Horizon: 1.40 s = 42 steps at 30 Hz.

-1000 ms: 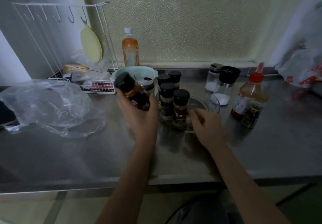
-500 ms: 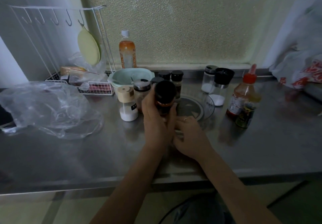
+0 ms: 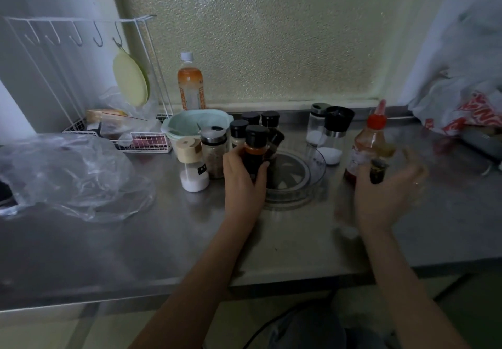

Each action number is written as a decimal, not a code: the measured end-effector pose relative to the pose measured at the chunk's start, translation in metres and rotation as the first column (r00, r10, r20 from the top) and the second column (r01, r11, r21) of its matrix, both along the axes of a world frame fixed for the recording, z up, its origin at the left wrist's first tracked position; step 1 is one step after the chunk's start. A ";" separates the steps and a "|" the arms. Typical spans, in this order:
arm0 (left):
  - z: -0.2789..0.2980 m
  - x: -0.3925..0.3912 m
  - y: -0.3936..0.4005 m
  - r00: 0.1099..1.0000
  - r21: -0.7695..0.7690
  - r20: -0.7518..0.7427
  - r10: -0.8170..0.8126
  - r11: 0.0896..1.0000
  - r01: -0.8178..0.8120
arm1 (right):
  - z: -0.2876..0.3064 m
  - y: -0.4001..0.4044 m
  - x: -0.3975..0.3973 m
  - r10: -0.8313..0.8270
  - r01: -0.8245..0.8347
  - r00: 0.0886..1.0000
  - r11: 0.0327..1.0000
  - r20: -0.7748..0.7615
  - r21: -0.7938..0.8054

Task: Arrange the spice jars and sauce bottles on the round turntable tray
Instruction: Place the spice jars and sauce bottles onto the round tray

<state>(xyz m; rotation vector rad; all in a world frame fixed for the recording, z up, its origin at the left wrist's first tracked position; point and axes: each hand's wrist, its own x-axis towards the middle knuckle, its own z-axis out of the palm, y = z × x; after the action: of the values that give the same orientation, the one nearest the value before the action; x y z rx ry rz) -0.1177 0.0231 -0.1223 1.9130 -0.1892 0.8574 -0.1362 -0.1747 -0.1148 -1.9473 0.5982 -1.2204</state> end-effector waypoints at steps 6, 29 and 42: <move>0.000 0.001 -0.002 1.000 -0.045 0.015 0.012 0.999 -0.012 | -0.019 -0.029 0.024 0.190 -0.159 0.948 0.978 -0.254 0.138; -0.002 0.007 0.004 0.984 0.095 0.055 0.168 0.980 -0.173 | 0.011 -0.002 0.026 0.305 -0.308 0.951 0.947 0.048 0.092; -0.011 0.001 -0.005 0.998 0.544 0.048 -0.033 0.839 0.001 | 0.020 0.001 0.029 0.392 -0.402 0.915 0.907 0.096 0.127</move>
<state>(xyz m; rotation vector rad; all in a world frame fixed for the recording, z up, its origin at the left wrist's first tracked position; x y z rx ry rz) -0.1172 0.0183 -0.1328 2.4112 -0.5324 0.9099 -0.1073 -0.1733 -0.0949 -1.7858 0.2278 -0.9522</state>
